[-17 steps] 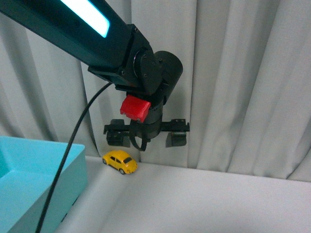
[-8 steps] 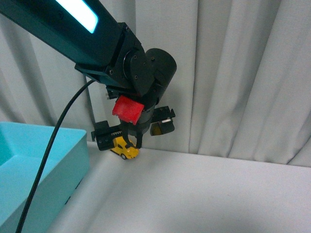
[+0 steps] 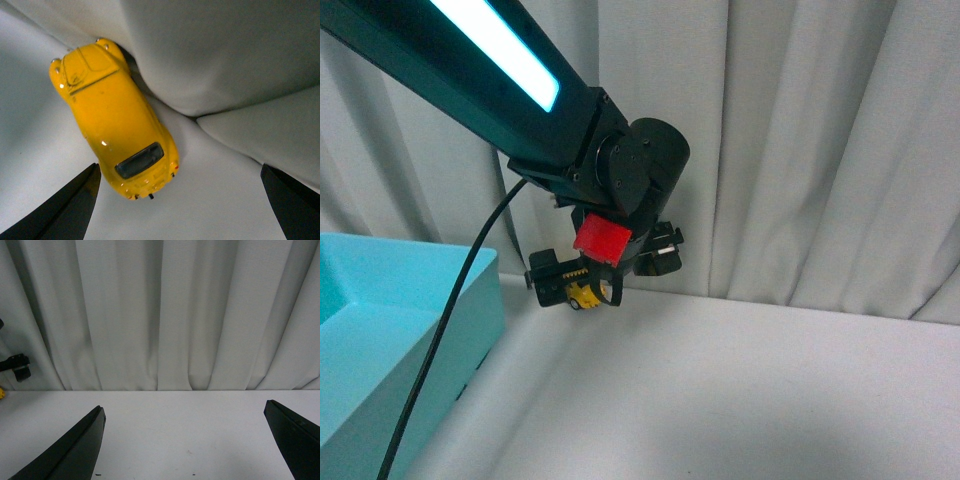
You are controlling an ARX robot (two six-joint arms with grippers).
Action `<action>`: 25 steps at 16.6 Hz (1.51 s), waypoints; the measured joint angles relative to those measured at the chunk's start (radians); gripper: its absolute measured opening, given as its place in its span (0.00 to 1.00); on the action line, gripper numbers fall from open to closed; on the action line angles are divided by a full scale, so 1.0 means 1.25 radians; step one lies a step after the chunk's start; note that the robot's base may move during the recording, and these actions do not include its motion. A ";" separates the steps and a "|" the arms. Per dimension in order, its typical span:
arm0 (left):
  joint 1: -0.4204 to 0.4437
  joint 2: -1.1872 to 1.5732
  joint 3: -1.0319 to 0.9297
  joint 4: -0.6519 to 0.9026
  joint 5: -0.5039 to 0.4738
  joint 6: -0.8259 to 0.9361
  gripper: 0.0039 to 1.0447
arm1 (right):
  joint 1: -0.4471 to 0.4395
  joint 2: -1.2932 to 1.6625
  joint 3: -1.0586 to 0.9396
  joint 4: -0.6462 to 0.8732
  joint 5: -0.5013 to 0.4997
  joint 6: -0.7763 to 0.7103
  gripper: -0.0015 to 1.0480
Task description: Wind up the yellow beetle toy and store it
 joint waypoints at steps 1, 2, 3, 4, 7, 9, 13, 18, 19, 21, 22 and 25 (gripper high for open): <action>0.003 0.010 0.023 -0.001 -0.002 0.006 0.94 | 0.000 0.000 0.000 0.000 0.000 0.000 0.94; 0.010 0.020 0.038 0.006 -0.005 0.018 0.94 | 0.000 0.000 0.000 0.000 0.000 0.000 0.94; 0.016 0.033 0.054 -0.008 -0.008 0.024 0.94 | 0.000 0.000 0.000 0.000 0.000 0.000 0.94; 0.024 0.047 0.065 -0.015 -0.014 0.034 0.94 | 0.000 0.000 0.000 0.000 0.000 0.000 0.94; 0.034 0.058 0.085 -0.038 -0.007 0.043 0.94 | 0.000 0.000 0.000 0.000 0.000 0.000 0.94; 0.034 0.058 0.083 -0.033 -0.019 0.056 0.94 | 0.000 0.000 0.000 0.000 0.000 0.000 0.94; 0.036 0.058 0.053 -0.049 -0.043 0.075 0.94 | 0.000 0.000 0.000 0.000 0.000 0.000 0.94; 0.035 0.060 0.021 -0.025 -0.046 0.083 0.53 | 0.000 0.000 0.000 0.000 0.000 0.000 0.94; 0.033 0.059 0.021 -0.025 -0.048 0.084 0.49 | 0.000 0.000 0.000 0.000 0.000 0.000 0.94; 0.033 0.051 0.013 -0.020 -0.044 0.089 0.48 | 0.000 0.000 0.000 0.000 0.000 0.000 0.94; 0.036 0.044 0.006 -0.023 -0.036 0.098 0.47 | 0.000 0.000 0.000 0.000 0.000 0.000 0.94; 0.047 -0.004 -0.034 0.006 -0.013 0.128 0.47 | 0.000 0.000 0.000 0.000 0.000 0.000 0.94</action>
